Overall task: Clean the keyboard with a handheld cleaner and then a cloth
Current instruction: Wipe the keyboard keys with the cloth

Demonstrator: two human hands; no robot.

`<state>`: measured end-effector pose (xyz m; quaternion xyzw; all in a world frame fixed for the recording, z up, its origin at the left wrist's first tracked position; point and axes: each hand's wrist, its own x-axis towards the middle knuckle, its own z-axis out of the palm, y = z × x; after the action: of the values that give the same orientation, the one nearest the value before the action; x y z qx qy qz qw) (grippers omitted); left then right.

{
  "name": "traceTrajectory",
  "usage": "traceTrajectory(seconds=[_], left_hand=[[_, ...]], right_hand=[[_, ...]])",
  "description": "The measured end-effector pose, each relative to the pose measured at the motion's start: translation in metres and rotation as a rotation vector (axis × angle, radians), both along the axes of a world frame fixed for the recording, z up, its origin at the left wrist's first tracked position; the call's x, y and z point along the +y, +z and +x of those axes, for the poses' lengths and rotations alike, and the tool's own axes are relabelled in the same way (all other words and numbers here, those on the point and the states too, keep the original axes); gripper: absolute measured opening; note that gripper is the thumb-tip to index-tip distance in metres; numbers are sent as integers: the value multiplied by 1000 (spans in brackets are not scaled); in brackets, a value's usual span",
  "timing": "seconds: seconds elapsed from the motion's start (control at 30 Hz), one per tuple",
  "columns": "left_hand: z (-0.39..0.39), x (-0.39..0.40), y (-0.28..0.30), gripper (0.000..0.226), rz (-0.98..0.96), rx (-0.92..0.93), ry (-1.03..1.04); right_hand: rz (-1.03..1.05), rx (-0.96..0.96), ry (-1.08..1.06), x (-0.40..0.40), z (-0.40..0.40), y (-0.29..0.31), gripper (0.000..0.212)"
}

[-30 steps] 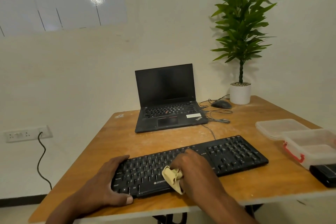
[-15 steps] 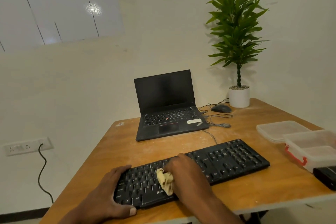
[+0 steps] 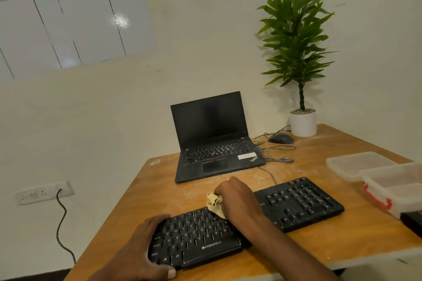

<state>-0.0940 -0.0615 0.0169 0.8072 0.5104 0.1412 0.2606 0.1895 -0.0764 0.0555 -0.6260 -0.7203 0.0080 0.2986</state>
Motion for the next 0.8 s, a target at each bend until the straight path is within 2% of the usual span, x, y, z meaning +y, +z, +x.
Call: traceTrajectory(seconds=[0.13,0.33,0.6,0.8], left_hand=[[-1,-7,1,124,-20,-31,-15],[-5,-9,-4,123,-5,-44,-25],[-6,-6,-4,123,-9,-42,-41],[-6,-8,-6,124,12,-31,-38]], right_hand=[[-20,-73,37,-25,4,-14,34],[-33,-47,82,-58,16,-19,49],[9,-29,-45,-11,14,1,40],[-53,-71,20,-54,16,-20,48]])
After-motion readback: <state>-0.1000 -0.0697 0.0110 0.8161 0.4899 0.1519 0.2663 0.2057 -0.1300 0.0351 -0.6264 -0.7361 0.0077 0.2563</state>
